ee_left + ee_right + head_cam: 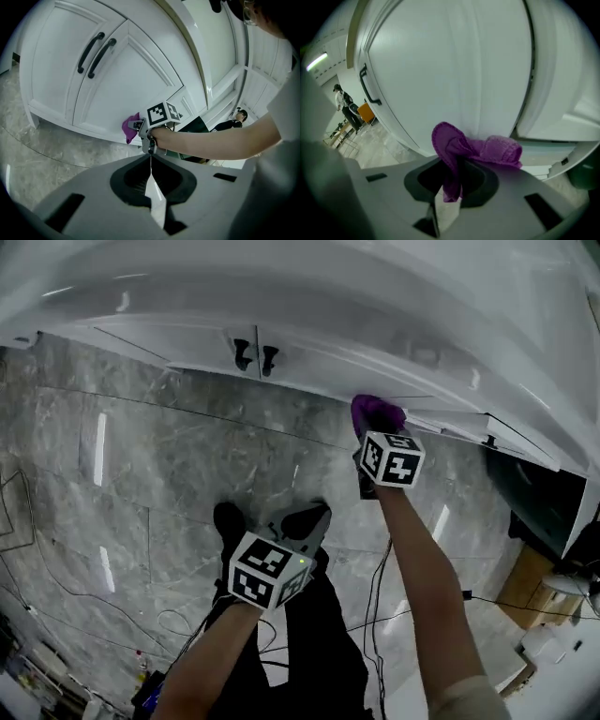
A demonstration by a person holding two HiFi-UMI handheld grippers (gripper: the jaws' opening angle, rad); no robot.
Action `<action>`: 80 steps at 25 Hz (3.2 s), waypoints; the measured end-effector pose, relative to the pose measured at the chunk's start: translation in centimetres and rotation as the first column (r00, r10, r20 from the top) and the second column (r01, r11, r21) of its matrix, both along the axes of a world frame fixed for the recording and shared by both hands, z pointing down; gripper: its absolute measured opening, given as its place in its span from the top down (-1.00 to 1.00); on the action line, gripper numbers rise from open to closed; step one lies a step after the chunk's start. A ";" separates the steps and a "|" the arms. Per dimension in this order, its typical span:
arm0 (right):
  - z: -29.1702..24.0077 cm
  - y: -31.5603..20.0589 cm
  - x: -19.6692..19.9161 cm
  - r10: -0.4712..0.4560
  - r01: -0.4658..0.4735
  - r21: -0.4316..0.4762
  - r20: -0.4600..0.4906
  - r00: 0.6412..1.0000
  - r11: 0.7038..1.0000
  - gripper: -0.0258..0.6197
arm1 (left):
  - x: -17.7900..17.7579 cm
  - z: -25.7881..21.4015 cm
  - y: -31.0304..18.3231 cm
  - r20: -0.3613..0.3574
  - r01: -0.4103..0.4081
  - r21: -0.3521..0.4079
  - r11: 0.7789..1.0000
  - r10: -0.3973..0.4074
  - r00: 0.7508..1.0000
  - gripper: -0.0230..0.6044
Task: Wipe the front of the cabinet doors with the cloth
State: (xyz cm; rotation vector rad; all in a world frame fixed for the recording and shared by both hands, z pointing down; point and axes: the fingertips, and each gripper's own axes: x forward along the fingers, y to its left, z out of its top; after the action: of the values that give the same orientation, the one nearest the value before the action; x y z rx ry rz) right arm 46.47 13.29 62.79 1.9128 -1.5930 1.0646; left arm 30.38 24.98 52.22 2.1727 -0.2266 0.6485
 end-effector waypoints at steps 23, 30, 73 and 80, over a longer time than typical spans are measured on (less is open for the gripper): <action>-2.4 1.8 -5.4 -0.085 0.084 0.018 0.017 0.996 0.996 0.71 | -4.3 1.3 -2.3 -0.004 0.024 0.027 0.999 -0.024 1.000 0.85; -25.5 -1.5 -7.0 -0.014 0.016 0.468 -0.009 1.000 0.883 0.70 | -5.3 -1.0 -4.4 -0.004 0.035 0.039 0.999 -0.035 0.999 0.85; 11.5 -4.6 -4.8 -0.318 0.285 -0.152 -0.290 0.902 0.946 0.72 | -8.9 10.0 -1.4 0.037 0.021 -0.016 1.000 -0.020 0.999 0.86; 11.0 -4.8 -5.3 -0.322 0.270 -0.216 -0.259 0.911 0.938 0.72 | -8.8 9.0 -2.6 0.033 0.071 -0.010 0.997 -0.071 0.997 0.86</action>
State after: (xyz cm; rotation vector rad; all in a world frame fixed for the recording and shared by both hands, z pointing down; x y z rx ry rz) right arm 41.12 8.53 73.82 1.5633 -1.5058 0.7293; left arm 21.55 22.33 61.20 2.1344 -0.3150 0.6435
